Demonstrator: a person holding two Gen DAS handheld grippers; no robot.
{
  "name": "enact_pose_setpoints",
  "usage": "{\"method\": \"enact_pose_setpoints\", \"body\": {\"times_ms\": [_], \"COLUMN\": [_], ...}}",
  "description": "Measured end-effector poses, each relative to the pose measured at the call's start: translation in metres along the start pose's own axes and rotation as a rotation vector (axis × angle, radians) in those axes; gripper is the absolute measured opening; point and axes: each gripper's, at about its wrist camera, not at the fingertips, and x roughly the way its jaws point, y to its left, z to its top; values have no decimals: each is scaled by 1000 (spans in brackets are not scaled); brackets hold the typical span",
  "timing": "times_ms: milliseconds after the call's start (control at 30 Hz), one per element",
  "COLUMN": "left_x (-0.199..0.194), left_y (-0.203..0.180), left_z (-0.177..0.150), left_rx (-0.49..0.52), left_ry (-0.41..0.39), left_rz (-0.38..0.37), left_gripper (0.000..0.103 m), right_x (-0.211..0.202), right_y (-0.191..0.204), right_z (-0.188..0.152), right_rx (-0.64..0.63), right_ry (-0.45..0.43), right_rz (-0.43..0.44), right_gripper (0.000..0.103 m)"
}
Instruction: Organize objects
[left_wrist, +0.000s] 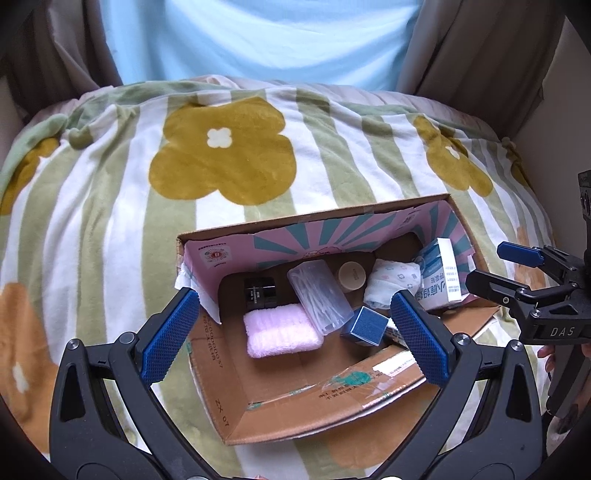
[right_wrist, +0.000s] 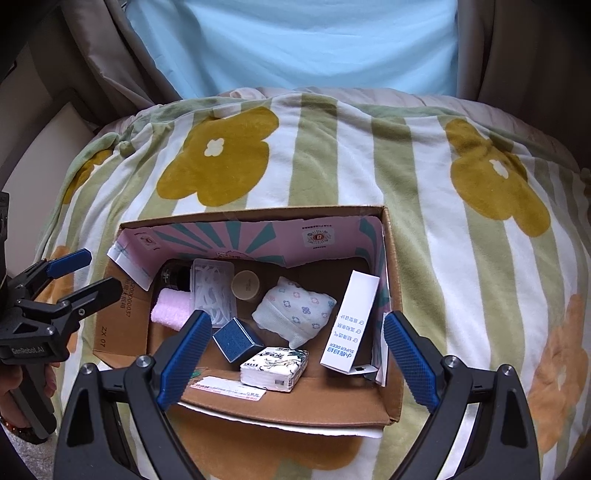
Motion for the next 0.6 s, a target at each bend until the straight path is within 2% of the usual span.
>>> {"method": "enact_pose_setpoints", "body": {"times_ms": [333, 400, 600], "left_x": [-81, -97, -139], "left_y": [-16, -20, -30], "left_z": [1, -3, -31], "left_rx": [-40, -47, -97], "left_ry": [-92, -98, -105], "left_rz": [25, 52, 66], "left_gripper": [103, 103, 103], "right_x": [-65, -79, -111], "right_y": [15, 21, 37], "right_z": [3, -1, -23], "right_rx": [12, 12, -22], "right_ry": [-60, -68, -77], "right_rz": [-20, -34, -64], "right_gripper": [93, 93, 93]}}
